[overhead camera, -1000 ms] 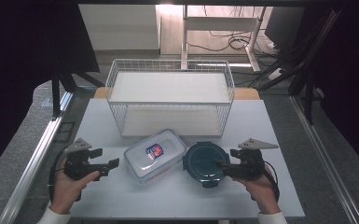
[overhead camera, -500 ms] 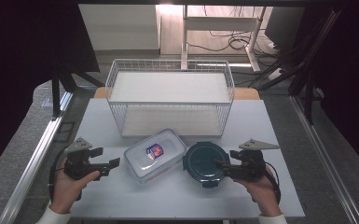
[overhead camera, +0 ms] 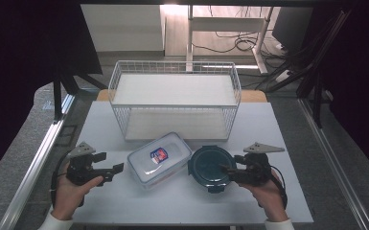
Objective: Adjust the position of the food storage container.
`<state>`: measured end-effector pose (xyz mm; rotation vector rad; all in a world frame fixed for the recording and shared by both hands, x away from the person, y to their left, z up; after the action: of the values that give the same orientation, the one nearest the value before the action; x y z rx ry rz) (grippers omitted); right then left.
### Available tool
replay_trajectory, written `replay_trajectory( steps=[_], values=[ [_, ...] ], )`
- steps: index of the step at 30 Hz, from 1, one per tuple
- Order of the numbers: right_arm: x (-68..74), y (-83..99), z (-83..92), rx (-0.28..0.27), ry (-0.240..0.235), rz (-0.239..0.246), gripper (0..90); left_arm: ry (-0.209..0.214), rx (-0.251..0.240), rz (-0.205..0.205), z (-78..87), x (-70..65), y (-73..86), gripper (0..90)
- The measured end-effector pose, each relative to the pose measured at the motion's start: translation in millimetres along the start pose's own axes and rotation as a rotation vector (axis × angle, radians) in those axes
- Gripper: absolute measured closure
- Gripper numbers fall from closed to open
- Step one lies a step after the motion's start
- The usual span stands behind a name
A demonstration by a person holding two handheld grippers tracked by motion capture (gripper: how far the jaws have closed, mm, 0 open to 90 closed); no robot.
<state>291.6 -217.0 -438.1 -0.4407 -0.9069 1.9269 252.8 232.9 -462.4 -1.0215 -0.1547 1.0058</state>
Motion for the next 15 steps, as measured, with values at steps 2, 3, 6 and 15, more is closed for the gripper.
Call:
replay_trajectory(
  steps=[2, 3, 6, 15],
  values=[
    [0.2, -0.4, -0.4, 0.003, -0.003, 0.002, 31.2, 0.000, -0.001, 0.001, 0.1, -0.2, 0.1, 17.2],
    [1.0, -1.8, -0.8, 0.004, -0.004, 0.003, 32.6, 0.001, -0.001, 0.002, 0.6, -0.4, 0.2, 17.2],
    [2.7, -4.0, -0.8, 0.009, -0.004, 0.002, 34.0, 0.002, -0.002, 0.005, 1.6, -0.6, 0.2, 17.1],
    [15.6, -27.9, -13.8, 0.040, -0.038, 0.035, 44.5, 0.014, 0.015, 0.025, 6.7, 2.2, 0.5, 16.8]
  ],
)
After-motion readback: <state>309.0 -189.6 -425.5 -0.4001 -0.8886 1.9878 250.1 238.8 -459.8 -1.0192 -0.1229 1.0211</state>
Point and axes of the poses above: each handheld gripper's, and its own axes: z roughly backward along the jaws, y roughly out of its underside, x roughly to its left, the point moved 2 cm from there along -z, roughly forward along the jaws, and after that the axes turned 9 degrees about y, right-handed, at the moved point
